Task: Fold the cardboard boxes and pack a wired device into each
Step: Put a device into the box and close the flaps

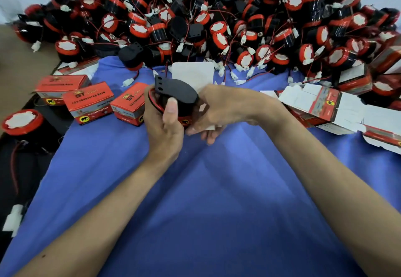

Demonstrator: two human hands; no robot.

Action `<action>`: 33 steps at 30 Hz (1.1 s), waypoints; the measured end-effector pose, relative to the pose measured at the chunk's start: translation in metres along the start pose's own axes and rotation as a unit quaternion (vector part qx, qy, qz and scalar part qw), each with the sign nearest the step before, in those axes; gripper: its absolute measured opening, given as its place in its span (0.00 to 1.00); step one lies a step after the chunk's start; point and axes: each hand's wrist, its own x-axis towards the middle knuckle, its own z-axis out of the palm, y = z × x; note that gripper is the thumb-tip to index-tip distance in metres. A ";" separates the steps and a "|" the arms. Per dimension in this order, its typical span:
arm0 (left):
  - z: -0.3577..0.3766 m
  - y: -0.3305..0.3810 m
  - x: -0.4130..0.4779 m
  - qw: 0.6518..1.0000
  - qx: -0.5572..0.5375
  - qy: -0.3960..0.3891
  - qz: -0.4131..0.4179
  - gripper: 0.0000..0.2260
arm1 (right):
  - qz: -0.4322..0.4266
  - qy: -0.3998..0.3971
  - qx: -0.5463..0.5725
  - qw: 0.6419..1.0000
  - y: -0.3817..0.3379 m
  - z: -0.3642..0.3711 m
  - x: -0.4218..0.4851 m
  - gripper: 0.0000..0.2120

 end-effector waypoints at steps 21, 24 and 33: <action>-0.001 0.007 -0.002 0.977 0.145 -0.137 0.076 0.22 | -0.087 0.176 0.116 0.974 0.011 -0.027 -0.003 0.07; 0.000 0.010 -0.002 0.971 0.173 -0.125 0.105 0.22 | -0.109 0.135 0.119 0.978 0.007 -0.030 -0.008 0.12; -0.003 0.005 0.003 0.976 0.160 -0.118 0.091 0.23 | -0.129 0.011 0.062 0.990 0.007 -0.033 -0.015 0.28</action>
